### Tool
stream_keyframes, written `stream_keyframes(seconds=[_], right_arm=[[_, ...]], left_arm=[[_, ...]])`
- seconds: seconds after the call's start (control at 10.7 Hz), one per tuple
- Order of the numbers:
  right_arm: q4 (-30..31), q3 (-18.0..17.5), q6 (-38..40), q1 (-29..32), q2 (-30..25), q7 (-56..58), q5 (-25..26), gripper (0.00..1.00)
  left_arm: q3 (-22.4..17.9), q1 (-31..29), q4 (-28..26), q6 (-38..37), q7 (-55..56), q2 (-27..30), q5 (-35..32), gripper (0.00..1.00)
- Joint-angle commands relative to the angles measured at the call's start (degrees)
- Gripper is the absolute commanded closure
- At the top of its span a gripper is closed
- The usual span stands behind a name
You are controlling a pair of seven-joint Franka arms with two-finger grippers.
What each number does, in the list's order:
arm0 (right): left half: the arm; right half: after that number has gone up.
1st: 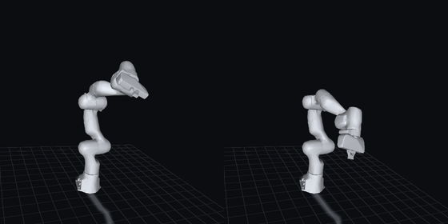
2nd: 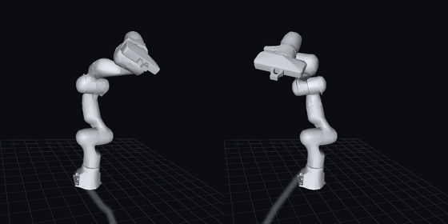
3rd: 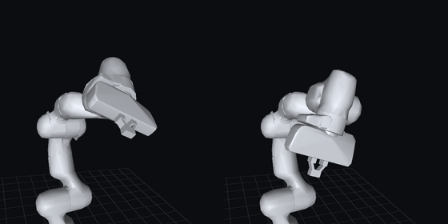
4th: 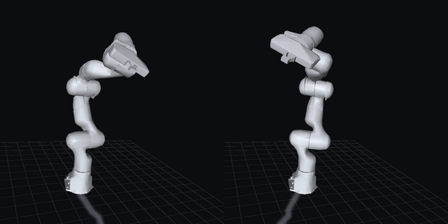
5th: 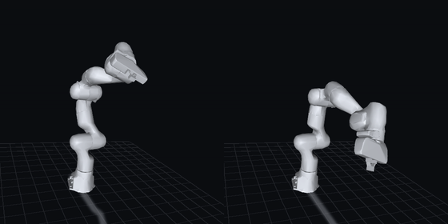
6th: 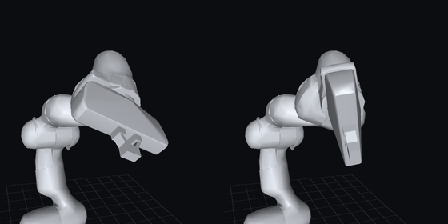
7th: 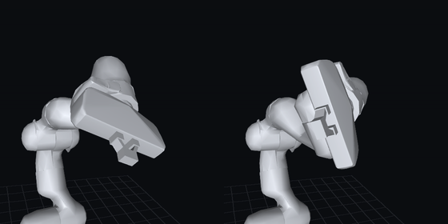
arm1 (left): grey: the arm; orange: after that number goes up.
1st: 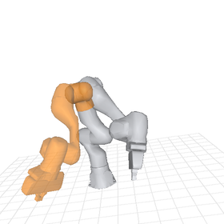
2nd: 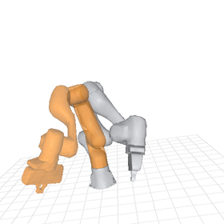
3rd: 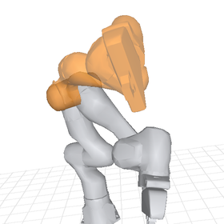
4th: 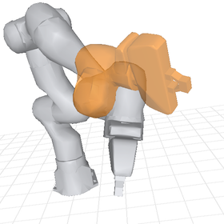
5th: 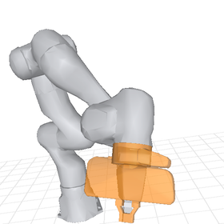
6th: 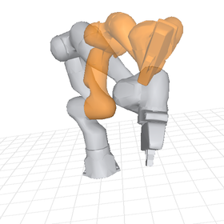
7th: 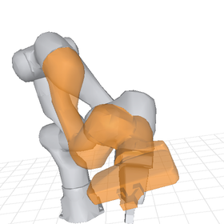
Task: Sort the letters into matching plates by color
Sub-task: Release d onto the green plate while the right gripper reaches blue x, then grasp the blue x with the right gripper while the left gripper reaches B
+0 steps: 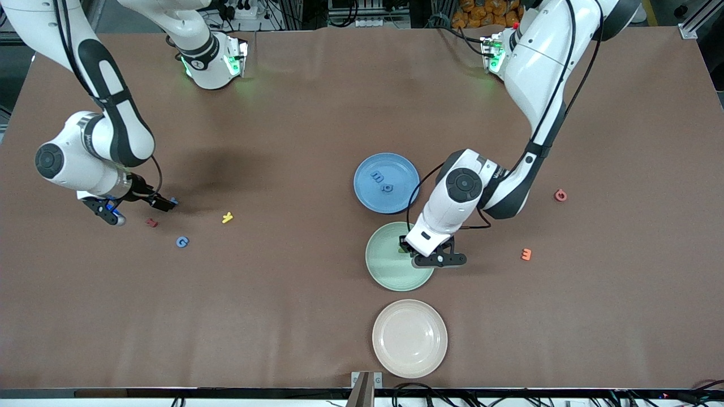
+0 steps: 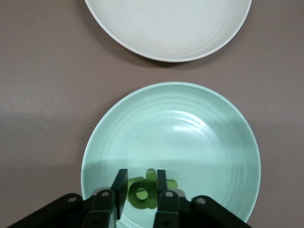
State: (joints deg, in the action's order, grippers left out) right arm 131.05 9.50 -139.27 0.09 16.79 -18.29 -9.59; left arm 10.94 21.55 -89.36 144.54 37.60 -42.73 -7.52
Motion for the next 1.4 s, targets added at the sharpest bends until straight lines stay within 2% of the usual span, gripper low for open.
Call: stream_keyframes(seconds=[0.0, 0.09, 0.37, 0.47, 0.65, 0.75, 0.93, 1.02, 1.12, 1.3], right_arm=[[3.41, -1.24, -7.14, 0.08, 2.27, -0.52, -1.83, 0.0], [3.68, -1.33, -8.38, 0.08, 2.98, -0.52, -2.01, 0.0], [4.21, -1.42, -9.44, 0.26, 3.78, -0.52, -2.01, 0.02], [4.3, -1.42, -9.44, 0.35, 3.78, -0.43, -2.01, 0.1], [4.39, -1.42, -9.35, 0.44, 3.87, 0.18, -2.01, 0.34], [4.39, -1.42, -9.35, 0.52, 3.78, 0.45, -2.01, 0.39], [4.39, -1.42, -9.44, 0.96, 3.78, 0.71, -2.01, 0.43], [4.39, -1.42, -9.53, 1.31, 3.69, 0.71, -2.01, 0.43], [4.39, -1.5, -10.49, 1.58, 3.78, 1.24, -2.01, 0.43], [4.3, -1.5, -10.85, 2.71, 3.78, 2.73, -1.92, 0.43]], left_arm=[[-0.66, 0.42, 2.88, -1.1, 0.99, -0.7, 0.05, 0.0], [-0.83, -0.54, 2.01, -1.45, 0.73, 0.53, -0.21, 0.0], [-0.83, -4.14, -1.06, -15.65, -3.46, 7.46, -5.9, 0.0], [-0.75, -6.33, -4.29, -16.39, -9.59, 10.53, -6.97, 0.0], [-0.13, -10.9, -11.93, -16.31, -17.53, 16.51, -7.16, 0.0], [-0.13, -11.53, -15.98, -16.13, -19.82, 19.41, -7.16, 0.0], [0.04, -15.64, -23.01, -13.69, -27.53, 24.33, -7.16, 0.0], [1.0, -19.84, -27.92, -8.62, -33.84, 26.18, -6.46, 0.0], [3.01, -23.8, -32.06, -4.57, -37.39, 27.16, -6.28, 0.0], [8.2, -29.62, -34.82, -2.25, -38.65, 27.26, -6.28, 0.0]])
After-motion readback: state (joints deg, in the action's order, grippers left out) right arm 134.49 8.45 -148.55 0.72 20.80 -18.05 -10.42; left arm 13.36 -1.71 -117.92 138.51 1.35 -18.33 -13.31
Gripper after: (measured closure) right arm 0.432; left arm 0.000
